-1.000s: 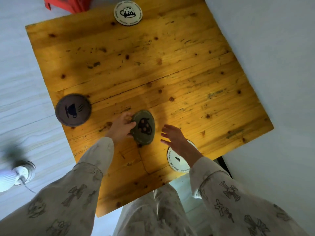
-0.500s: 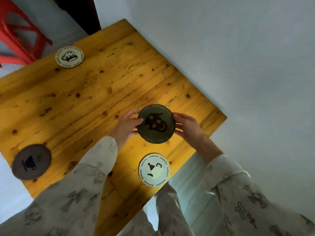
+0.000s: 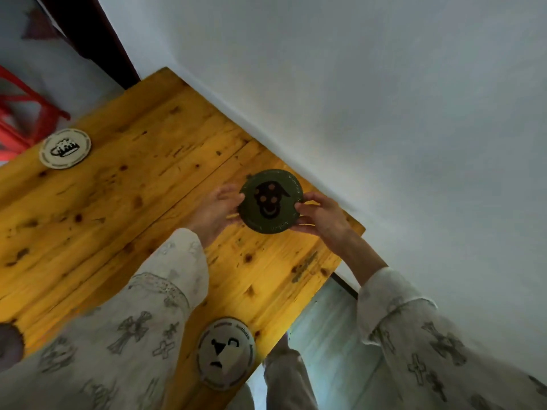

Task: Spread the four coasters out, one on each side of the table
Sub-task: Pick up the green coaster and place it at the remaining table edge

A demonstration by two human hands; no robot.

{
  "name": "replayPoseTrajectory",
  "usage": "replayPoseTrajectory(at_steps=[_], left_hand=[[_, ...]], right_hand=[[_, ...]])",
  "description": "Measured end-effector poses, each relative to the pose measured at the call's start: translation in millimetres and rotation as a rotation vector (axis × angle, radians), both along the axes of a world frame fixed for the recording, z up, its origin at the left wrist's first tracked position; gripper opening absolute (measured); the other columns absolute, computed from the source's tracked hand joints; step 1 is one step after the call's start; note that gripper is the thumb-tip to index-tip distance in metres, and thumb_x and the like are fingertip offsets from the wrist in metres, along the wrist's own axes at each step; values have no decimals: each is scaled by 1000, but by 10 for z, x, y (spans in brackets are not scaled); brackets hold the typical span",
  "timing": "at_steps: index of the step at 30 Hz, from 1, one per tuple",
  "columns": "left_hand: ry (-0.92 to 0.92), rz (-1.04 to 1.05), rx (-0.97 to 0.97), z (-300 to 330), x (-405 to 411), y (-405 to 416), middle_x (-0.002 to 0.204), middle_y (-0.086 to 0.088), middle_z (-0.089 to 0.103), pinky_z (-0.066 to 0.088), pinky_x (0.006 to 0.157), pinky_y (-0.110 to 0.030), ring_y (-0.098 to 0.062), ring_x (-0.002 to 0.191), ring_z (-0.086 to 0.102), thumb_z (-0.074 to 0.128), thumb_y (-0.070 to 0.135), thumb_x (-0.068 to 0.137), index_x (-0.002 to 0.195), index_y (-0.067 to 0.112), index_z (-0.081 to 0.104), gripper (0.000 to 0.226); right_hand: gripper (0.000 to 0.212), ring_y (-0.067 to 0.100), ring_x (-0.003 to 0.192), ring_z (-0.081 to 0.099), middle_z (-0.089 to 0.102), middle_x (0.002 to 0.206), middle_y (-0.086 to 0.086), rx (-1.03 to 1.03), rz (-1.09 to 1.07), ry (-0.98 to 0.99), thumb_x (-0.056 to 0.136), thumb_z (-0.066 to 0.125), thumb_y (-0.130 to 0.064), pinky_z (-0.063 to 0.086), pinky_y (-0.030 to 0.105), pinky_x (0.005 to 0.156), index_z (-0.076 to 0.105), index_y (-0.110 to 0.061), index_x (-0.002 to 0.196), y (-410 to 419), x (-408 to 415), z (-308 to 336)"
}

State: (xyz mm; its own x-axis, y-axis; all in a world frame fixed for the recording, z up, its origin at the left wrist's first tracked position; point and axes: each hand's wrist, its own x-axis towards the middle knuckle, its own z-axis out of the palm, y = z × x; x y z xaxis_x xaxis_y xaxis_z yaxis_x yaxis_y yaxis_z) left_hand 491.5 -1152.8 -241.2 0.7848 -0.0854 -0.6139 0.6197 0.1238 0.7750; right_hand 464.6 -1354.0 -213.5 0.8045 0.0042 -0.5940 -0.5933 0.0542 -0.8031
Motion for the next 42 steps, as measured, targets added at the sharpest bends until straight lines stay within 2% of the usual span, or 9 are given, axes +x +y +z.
replayPoseTrajectory(at_steps=[4, 11, 17, 23, 27, 30, 33, 37, 42], left_hand=[[76, -39, 10, -168, 34, -82, 95, -9, 63, 51, 69, -34, -22, 84, 63, 53, -4, 84, 120, 11, 45, 40], [-46, -75, 159, -286, 600, 7, 91, -1, 59, 50, 66, -28, -15, 83, 60, 47, -4, 88, 117, 16, 50, 36], [-208, -160, 380, -612, 1023, 214, 108, -6, 55, 51, 68, -26, -18, 93, 57, 46, -1, 88, 123, 21, 52, 42], [-320, -217, 647, -1057, 1262, 405, 129, -13, 54, 42, 104, -44, -27, 121, 49, 46, -6, 86, 127, 11, 50, 45], [-410, -406, 921, -1199, 1327, 521, 139, -17, 40, 29, 113, -43, -32, 131, 36, 54, 8, 86, 134, 13, 42, 50], [-545, -634, 1111, -1242, 1184, 517, 148, -17, 23, 21, 114, -48, -34, 137, 21, 53, 38, 86, 141, 16, 29, 63], [-600, -845, 1190, -1360, 1035, 459, 156, -14, -1, 8, 116, -49, -33, 144, 0, 38, 59, 84, 145, 25, 9, 76], [-639, -908, 1292, -1495, 1047, 415, 156, -16, -10, 2, 117, -46, -32, 143, -11, 26, 59, 87, 145, 29, -1, 71], [-646, -852, 1307, -1521, 1234, 389, 157, -14, -9, 1, 117, -44, -30, 144, -10, 27, 57, 88, 144, 32, 0, 67]], right_hand=[[15, 29, 82, 66, 65, 98, 19, 46, -68, 36, 89, 53, -1, 58, 36, 73, 52, -3, 103, -7, 103, -231], [21, 16, 71, 64, 66, 78, 7, 64, -223, 77, 92, 50, -6, 57, 27, 70, 60, 2, 109, 131, 476, -552], [14, 20, 72, 65, 64, 80, 11, 156, -192, 140, 92, 48, -6, 59, 26, 64, 58, -2, 102, 306, 785, -810], [15, 19, 74, 64, 62, 83, 10, 142, -204, 219, 92, 49, -6, 55, 34, 82, 54, -4, 106, 626, 1093, -1180], [24, 15, 74, 64, 64, 82, 7, 80, -168, 157, 93, 47, -6, 58, 23, 69, 55, 1, 115, 762, 1165, -1283], [29, 21, 98, 61, 66, 106, 8, -505, 54, -126, 94, 45, -15, 50, 25, 82, 58, -6, 119, 763, 1107, -1351], [40, 28, 132, 37, 45, 140, 10, -1067, 397, -410, 94, 42, -24, 34, 40, 107, 46, -15, 132, 678, 1032, -1420], [60, 28, 146, 0, 7, 159, 7, -1239, 685, -355, 93, 40, -39, 8, 47, 118, 15, -25, 146, 509, 1039, -1525], [64, 28, 146, -8, -5, 159, 6, -1295, 758, -356, 93, 31, -49, 0, 48, 118, 3, -28, 146, 458, 1035, -1611]])
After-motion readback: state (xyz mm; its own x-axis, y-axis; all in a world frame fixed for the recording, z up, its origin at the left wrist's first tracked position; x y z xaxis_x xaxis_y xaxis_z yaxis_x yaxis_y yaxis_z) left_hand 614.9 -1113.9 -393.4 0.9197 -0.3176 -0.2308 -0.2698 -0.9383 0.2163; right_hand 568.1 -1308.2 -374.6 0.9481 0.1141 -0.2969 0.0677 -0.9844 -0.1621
